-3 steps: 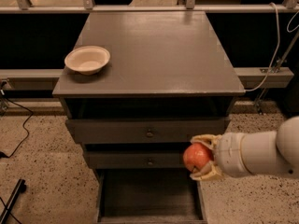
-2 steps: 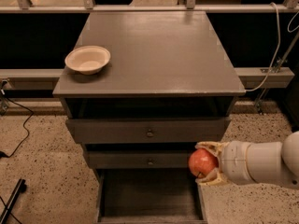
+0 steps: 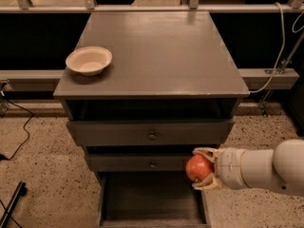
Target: Place apple into bottom drawer
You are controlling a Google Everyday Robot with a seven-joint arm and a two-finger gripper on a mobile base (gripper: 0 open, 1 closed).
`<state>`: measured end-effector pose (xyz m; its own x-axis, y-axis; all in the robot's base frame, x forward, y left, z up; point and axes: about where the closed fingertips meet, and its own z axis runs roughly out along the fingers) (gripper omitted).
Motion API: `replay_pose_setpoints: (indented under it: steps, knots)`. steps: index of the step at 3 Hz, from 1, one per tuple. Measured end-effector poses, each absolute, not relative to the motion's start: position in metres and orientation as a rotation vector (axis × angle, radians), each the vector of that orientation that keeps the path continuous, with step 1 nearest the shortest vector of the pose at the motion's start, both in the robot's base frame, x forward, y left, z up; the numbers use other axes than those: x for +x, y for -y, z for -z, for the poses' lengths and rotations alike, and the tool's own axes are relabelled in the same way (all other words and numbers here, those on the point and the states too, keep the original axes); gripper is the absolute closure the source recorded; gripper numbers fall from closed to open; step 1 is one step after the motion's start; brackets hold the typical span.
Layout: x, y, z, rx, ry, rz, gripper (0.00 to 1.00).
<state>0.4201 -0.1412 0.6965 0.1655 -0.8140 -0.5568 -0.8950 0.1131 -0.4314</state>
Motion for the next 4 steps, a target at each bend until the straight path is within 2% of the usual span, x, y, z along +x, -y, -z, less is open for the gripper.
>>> replay_pose_setpoints:
  steps: [2, 4]
  knots:
    - [0.432, 0.116, -0.608, -1.609, -1.458, -0.136, 1.00]
    - [0.432, 0.103, -0.570, -1.637, -1.430, -0.223, 1.00]
